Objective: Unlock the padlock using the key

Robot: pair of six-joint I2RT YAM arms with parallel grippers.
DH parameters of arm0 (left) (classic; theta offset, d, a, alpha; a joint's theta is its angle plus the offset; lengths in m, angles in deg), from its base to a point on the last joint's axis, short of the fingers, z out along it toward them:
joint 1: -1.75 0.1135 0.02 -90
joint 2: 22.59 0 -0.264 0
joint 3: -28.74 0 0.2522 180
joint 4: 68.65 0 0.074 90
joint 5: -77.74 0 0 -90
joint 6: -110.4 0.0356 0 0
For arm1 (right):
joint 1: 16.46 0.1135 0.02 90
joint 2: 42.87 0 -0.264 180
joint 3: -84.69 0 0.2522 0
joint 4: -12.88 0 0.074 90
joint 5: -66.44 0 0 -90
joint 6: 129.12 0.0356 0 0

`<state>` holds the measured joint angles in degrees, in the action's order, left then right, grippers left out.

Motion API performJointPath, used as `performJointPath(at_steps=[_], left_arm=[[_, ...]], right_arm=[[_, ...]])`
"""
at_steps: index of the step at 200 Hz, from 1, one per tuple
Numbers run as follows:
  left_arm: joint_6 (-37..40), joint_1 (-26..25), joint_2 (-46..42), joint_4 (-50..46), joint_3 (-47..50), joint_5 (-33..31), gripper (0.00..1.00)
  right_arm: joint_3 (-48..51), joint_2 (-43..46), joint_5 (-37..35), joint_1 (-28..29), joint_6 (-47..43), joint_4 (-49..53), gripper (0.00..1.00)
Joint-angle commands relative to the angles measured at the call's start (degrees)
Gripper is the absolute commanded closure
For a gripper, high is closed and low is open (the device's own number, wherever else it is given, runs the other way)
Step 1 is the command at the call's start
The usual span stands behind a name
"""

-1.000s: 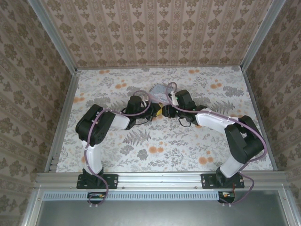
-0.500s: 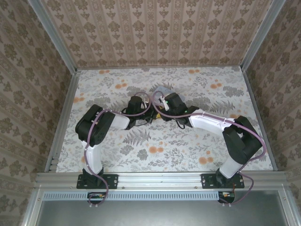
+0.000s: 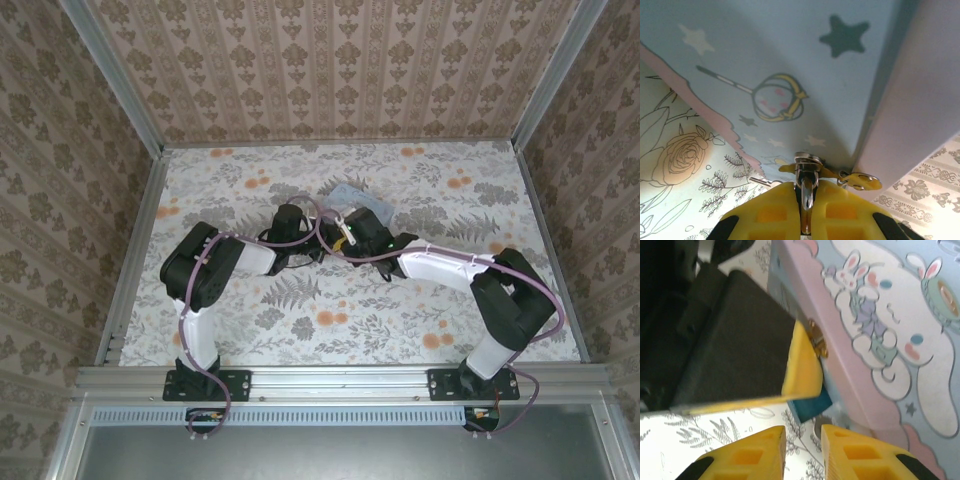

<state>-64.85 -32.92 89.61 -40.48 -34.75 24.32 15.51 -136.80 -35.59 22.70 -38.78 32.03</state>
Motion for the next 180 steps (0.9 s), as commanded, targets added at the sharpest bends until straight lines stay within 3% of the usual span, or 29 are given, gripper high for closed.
performJointPath(at_steps=[1,51,180], left_arm=[[1.0,0.2,-2.4,0.6,0.0,2.0,1.0],[1.1,0.2,-2.5,0.4,0.1,2.0,1.0],[1.3,0.1,-3.0,-0.1,0.3,1.8,1.0]], right_arm=[[2.1,3.1,-0.5,0.5,0.1,-1.2,0.73],[2.7,1.9,-1.7,0.6,-0.1,-1.7,0.73],[-1.8,-5.6,-13.3,3.1,-6.9,-3.2,0.77]])
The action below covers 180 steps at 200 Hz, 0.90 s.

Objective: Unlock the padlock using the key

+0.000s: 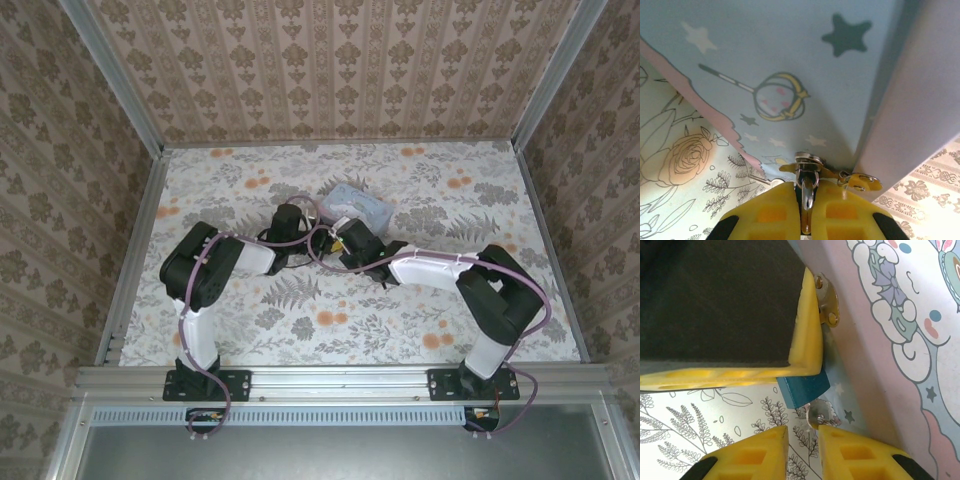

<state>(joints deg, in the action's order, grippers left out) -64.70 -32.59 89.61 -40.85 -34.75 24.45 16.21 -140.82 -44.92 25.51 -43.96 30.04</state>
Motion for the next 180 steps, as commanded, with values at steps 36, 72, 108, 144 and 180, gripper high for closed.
performJointPath(at_steps=[36,72,108,144,180], left_arm=[[1.2,-0.4,-3.2,0.3,0.4,1.7,1.0],[0.8,-0.8,-3.2,0.6,0.3,1.8,1.0],[0.0,-1.4,-3.1,1.6,0.9,1.5,1.0],[0.4,-1.4,-3.0,1.8,1.7,0.8,1.0],[3.6,-1.2,-2.9,0.1,1.8,-1.2,1.0]], right_arm=[[-4.3,-3.4,-6.3,0.3,-1.4,-2.1,0.82],[-4.9,-5.5,-8.1,0.4,2.2,-4.9,0.94],[-4.6,-6.7,-8.5,0.4,8.1,-7.7,1.0],[-3.2,-2.4,4.0,-2.6,15.9,-7.2,1.0],[1.8,2.5,26.6,-10.9,30.7,-12.9,1.0]])
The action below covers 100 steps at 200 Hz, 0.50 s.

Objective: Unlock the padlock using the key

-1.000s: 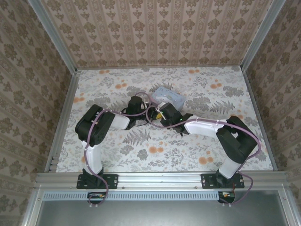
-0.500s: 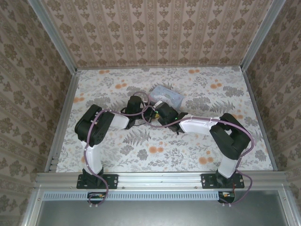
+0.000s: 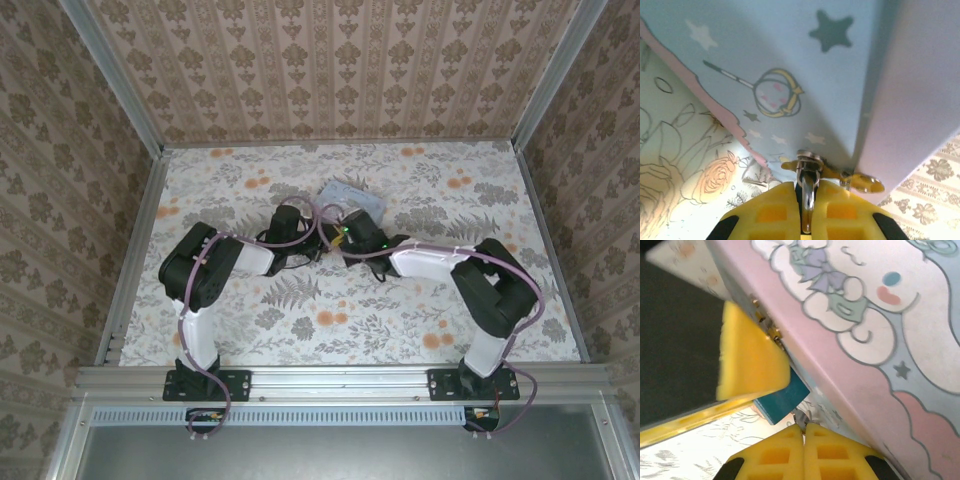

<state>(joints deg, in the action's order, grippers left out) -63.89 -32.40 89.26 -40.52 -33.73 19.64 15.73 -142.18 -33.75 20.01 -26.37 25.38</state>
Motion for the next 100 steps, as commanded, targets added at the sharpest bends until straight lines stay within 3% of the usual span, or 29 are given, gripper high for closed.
performJointPath(at_steps=[1,45,59,70,100], left_arm=[[2.8,-1.4,-2.5,-0.2,0.8,3.6,1.0],[3.7,-0.9,-2.2,-0.4,1.4,2.9,1.0],[3.9,-0.7,-2.1,-0.2,1.5,2.9,1.0],[4.1,-0.7,-2.0,-0.4,1.5,2.8,1.0],[6.0,-0.5,-2.2,-1.5,1.3,2.4,1.0]], right_arm=[[2.3,3.9,15.8,-5.6,13.4,-8.5,1.0],[6.6,4.4,20.2,-8.3,18.3,-12.7,1.0],[7.6,4.9,20.6,-8.5,19.1,-13.6,0.79],[8.6,5.8,20.7,-8.6,19.9,-14.2,0.69],[11.2,8.1,20.9,-8.8,21.9,-15.6,0.61]])
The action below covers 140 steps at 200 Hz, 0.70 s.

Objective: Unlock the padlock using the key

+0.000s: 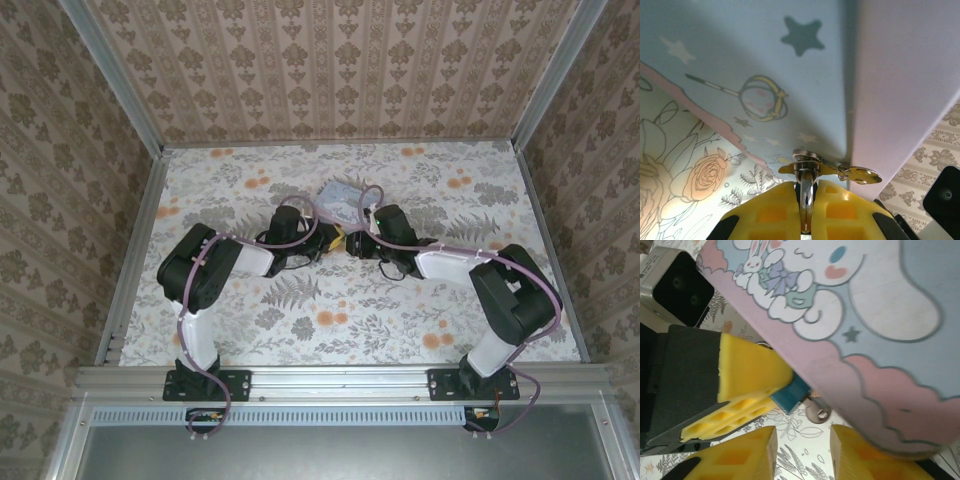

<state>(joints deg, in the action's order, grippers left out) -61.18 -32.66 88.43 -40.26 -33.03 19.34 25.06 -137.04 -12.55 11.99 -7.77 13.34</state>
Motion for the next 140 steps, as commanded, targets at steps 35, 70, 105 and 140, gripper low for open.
performJointPath(at_steps=[35,70,105,140], left_arm=[[7.3,-0.2,-2.3,-4.7,0.3,2.2,0.91],[11.1,-0.2,-4.6,-9.1,0.2,1.6,0.68],[13.6,-0.2,-7.2,-12.2,0.5,0.7,0.51],[16.5,-0.1,-10.6,-15.8,0.6,-0.5,0.39]], right_arm=[[3.7,2.8,-1.2,-0.9,5.5,-5.4,0.57],[4.0,0.0,-1.1,-1.6,8.0,-8.6,0.56],[3.3,-1.7,-0.4,-2.8,9.7,-11.5,0.56],[0.6,-3.5,0.6,-4.3,10.3,-11.8,0.56]])
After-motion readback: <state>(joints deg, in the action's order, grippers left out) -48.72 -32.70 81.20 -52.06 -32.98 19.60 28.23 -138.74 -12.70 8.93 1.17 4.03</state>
